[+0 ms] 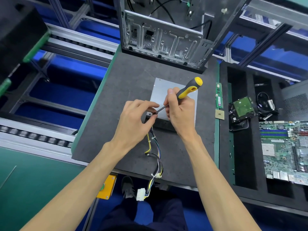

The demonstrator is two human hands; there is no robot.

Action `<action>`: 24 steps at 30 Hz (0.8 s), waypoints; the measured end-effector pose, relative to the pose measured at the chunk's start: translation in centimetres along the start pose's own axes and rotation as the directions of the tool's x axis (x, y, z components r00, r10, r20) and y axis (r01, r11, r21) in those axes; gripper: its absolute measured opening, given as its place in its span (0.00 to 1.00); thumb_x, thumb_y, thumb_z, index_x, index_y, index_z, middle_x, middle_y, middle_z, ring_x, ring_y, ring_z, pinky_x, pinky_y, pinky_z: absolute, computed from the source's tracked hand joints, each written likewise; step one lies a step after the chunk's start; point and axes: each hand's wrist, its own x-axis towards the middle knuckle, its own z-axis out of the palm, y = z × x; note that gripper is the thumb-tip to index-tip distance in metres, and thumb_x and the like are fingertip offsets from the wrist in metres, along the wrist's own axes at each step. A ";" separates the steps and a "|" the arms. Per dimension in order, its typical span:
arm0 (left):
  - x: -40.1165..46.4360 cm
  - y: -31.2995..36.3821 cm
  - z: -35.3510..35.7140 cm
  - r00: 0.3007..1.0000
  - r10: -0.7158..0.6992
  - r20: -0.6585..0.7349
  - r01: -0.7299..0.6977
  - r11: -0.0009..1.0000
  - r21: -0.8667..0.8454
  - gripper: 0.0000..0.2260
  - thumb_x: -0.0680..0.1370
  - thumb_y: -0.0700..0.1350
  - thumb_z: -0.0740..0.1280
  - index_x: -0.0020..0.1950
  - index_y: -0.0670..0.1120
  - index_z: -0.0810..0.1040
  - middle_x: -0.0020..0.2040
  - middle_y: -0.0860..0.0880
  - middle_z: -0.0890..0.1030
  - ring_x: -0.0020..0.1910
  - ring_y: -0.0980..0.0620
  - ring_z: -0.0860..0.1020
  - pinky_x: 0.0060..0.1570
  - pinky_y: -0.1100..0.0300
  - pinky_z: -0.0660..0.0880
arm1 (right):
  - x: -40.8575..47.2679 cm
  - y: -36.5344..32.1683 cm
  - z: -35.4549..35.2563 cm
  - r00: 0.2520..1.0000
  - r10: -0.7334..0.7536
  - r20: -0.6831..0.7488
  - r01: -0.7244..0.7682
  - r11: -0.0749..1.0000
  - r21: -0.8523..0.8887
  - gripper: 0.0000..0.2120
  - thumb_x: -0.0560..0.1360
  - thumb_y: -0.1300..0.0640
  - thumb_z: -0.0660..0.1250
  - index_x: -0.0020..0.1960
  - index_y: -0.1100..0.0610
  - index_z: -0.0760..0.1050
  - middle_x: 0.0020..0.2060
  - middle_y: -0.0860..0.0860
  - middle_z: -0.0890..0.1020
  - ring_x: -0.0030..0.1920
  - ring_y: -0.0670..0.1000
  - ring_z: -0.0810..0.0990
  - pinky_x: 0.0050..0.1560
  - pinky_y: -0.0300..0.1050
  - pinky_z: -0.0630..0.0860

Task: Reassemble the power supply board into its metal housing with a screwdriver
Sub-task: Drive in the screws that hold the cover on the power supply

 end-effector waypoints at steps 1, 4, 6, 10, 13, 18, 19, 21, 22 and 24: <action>-0.2 -0.1 0.0 1.000 0.000 -0.010 0.000 1.000 -0.004 0.13 0.74 0.39 0.75 0.57 0.48 0.82 0.48 0.57 0.84 0.53 0.51 0.79 0.58 0.62 0.67 | 0.0 -0.1 0.1 1.000 -0.022 0.014 0.022 0.999 -0.029 0.19 0.79 0.43 0.61 0.32 0.50 0.70 0.25 0.45 0.72 0.27 0.47 0.71 0.34 0.41 0.68; -0.4 -0.3 0.1 0.999 -0.042 -0.020 0.041 0.998 -0.045 0.13 0.74 0.40 0.76 0.57 0.48 0.82 0.49 0.57 0.84 0.53 0.50 0.81 0.59 0.64 0.64 | 0.1 -0.1 0.3 0.997 -0.062 0.048 0.066 0.992 -0.106 0.21 0.79 0.44 0.61 0.34 0.57 0.69 0.27 0.54 0.71 0.30 0.57 0.71 0.34 0.49 0.68; -0.3 -0.3 0.1 0.998 -0.067 -0.011 0.066 0.995 -0.072 0.13 0.74 0.39 0.76 0.57 0.48 0.82 0.49 0.57 0.84 0.53 0.50 0.81 0.59 0.61 0.66 | 0.0 0.0 0.5 0.994 -0.080 0.071 0.088 0.988 -0.130 0.24 0.79 0.44 0.61 0.35 0.63 0.69 0.29 0.60 0.70 0.33 0.63 0.70 0.36 0.54 0.69; -0.2 -0.4 0.2 0.995 -0.102 -0.009 0.101 0.988 -0.113 0.12 0.74 0.39 0.76 0.56 0.48 0.82 0.48 0.58 0.84 0.53 0.52 0.81 0.59 0.56 0.69 | 0.1 0.0 0.4 0.993 -0.086 0.086 0.098 0.984 -0.151 0.23 0.80 0.45 0.61 0.36 0.63 0.70 0.29 0.58 0.71 0.33 0.61 0.71 0.36 0.53 0.69; -0.4 -0.3 0.3 0.992 -0.127 -0.016 0.124 0.984 -0.131 0.11 0.74 0.40 0.76 0.55 0.48 0.82 0.48 0.58 0.84 0.54 0.53 0.81 0.60 0.56 0.69 | 0.1 -0.3 0.5 0.991 -0.093 0.096 0.110 0.975 -0.195 0.18 0.80 0.45 0.61 0.34 0.53 0.70 0.28 0.51 0.72 0.31 0.53 0.71 0.36 0.46 0.69; -0.5 -0.2 0.5 0.987 -0.156 -0.031 0.149 0.976 -0.157 0.09 0.74 0.40 0.76 0.54 0.48 0.83 0.49 0.56 0.85 0.55 0.56 0.79 0.61 0.58 0.69 | 0.2 -0.4 0.7 0.986 -0.110 0.122 0.133 0.971 -0.197 0.18 0.80 0.47 0.61 0.31 0.41 0.69 0.26 0.42 0.71 0.30 0.44 0.71 0.36 0.33 0.67; -0.5 -0.3 0.4 0.986 -0.165 -0.031 0.158 0.974 -0.165 0.10 0.74 0.40 0.76 0.54 0.47 0.83 0.49 0.56 0.85 0.55 0.57 0.79 0.61 0.57 0.69 | 0.2 -0.4 0.7 0.985 -0.115 0.128 0.140 0.970 -0.201 0.17 0.80 0.46 0.61 0.32 0.43 0.68 0.26 0.44 0.71 0.30 0.44 0.70 0.36 0.34 0.67; -0.4 -0.3 0.3 0.985 -0.170 -0.030 0.162 0.971 -0.174 0.10 0.74 0.39 0.76 0.54 0.47 0.83 0.49 0.57 0.85 0.55 0.60 0.78 0.61 0.55 0.70 | 0.2 -0.4 0.8 0.983 -0.116 0.140 0.145 0.965 -0.217 0.18 0.80 0.46 0.61 0.32 0.46 0.66 0.26 0.48 0.69 0.30 0.45 0.68 0.35 0.36 0.66; -0.5 -0.2 0.3 0.986 -0.167 -0.029 0.159 0.971 -0.176 0.10 0.74 0.39 0.76 0.54 0.47 0.83 0.49 0.58 0.85 0.55 0.62 0.78 0.61 0.55 0.70 | 0.2 -0.4 0.9 0.983 -0.115 0.145 0.145 0.965 -0.219 0.18 0.80 0.46 0.61 0.32 0.44 0.65 0.26 0.46 0.68 0.30 0.45 0.68 0.35 0.35 0.65; -0.6 -0.2 0.2 0.987 -0.162 -0.020 0.156 0.972 -0.179 0.11 0.74 0.39 0.76 0.54 0.49 0.82 0.50 0.60 0.84 0.55 0.64 0.77 0.60 0.54 0.71 | 0.2 -0.6 1.0 0.979 -0.123 0.164 0.158 0.962 -0.223 0.19 0.80 0.47 0.61 0.31 0.42 0.64 0.25 0.42 0.68 0.29 0.44 0.68 0.34 0.32 0.64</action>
